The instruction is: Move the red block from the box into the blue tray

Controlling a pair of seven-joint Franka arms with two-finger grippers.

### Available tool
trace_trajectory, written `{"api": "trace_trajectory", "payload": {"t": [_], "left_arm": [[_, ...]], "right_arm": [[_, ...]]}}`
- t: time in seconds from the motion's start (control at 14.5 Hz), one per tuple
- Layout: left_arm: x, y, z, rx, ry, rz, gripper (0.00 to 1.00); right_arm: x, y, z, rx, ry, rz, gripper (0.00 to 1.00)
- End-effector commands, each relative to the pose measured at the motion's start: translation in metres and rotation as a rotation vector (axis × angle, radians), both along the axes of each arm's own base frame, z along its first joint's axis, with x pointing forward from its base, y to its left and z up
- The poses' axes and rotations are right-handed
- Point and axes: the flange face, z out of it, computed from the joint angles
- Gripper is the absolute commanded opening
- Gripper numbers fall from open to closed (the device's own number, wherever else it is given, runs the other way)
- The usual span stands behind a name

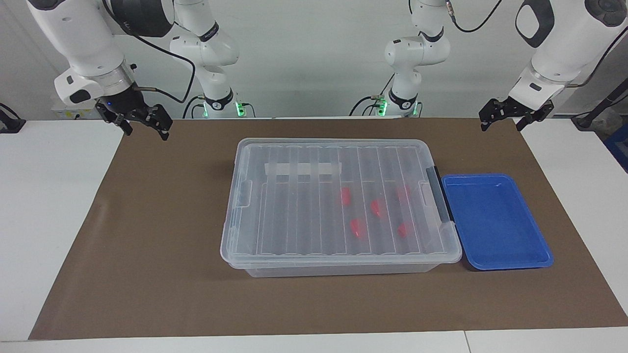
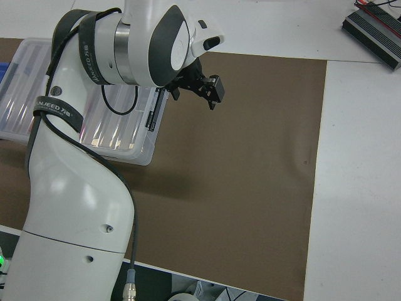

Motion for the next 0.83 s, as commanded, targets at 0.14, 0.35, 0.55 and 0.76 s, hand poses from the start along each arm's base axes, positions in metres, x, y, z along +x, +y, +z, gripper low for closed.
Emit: {"api": "trace_trajectory", "payload": {"t": [0.14,0.35,0.55,0.76], "left_arm": [[-0.007,0.002,0.001,-0.011,-0.013,0.003,1.00],[-0.007,0.002,0.001,-0.011,-0.014,0.002,1.00],[-0.007,0.002,0.001,-0.011,-0.013,0.003,1.00],[-0.007,0.002,0.001,-0.011,-0.013,0.003,1.00]], "right_arm": [[-0.005,0.000,-0.001,0.007,-0.015,0.011,1.00],[-0.005,-0.002,-0.001,0.007,-0.016,0.002,1.00],[-0.001,0.002,-0.016,0.003,-0.111,-0.009,1.00],[-0.002,0.015,-0.046,0.004,-0.143,0.016,1.00]]}}
